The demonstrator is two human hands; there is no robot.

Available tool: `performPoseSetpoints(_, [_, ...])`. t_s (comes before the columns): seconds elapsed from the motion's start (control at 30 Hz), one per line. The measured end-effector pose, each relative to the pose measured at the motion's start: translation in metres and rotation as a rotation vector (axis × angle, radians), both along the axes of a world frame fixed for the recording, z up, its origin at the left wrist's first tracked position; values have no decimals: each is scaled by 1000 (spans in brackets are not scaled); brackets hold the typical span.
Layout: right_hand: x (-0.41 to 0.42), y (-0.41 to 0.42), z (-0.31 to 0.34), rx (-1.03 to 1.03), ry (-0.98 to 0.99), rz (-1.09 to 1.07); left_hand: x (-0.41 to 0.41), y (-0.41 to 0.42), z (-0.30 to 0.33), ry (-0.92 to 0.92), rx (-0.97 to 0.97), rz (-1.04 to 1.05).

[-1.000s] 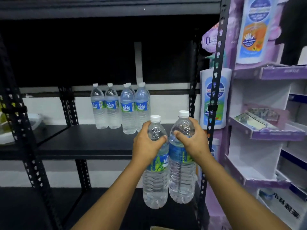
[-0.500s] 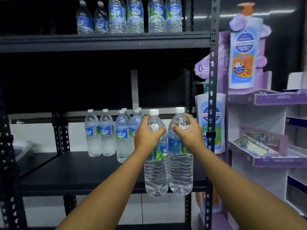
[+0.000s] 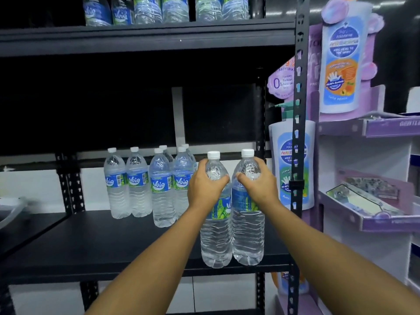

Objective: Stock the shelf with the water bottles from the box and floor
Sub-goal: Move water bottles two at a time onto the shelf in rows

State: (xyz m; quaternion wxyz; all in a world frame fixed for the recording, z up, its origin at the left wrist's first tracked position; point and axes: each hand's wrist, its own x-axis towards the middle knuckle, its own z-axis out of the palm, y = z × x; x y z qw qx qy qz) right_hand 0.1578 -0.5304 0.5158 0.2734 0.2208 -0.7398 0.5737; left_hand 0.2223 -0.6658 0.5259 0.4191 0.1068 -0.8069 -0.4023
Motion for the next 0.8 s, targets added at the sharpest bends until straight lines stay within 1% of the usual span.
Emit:
performPoseSetpoints(0.27, [-33,-15,0,49,-50,15,-36,-12,-4,4,12,25])
performPoseSetpoints(0.47, [-49,-20,-9,10,-1,78,-54,-21,-10,72,51,-81])
performPoseSetpoints(0.7, [-54,-18,-13,4,35,123,-56,-23,-14,111,39,-116])
performPoseSetpoints(0.8, [-51,-16,-12,27,16,116,-54,-23,-15,125,45,-145])
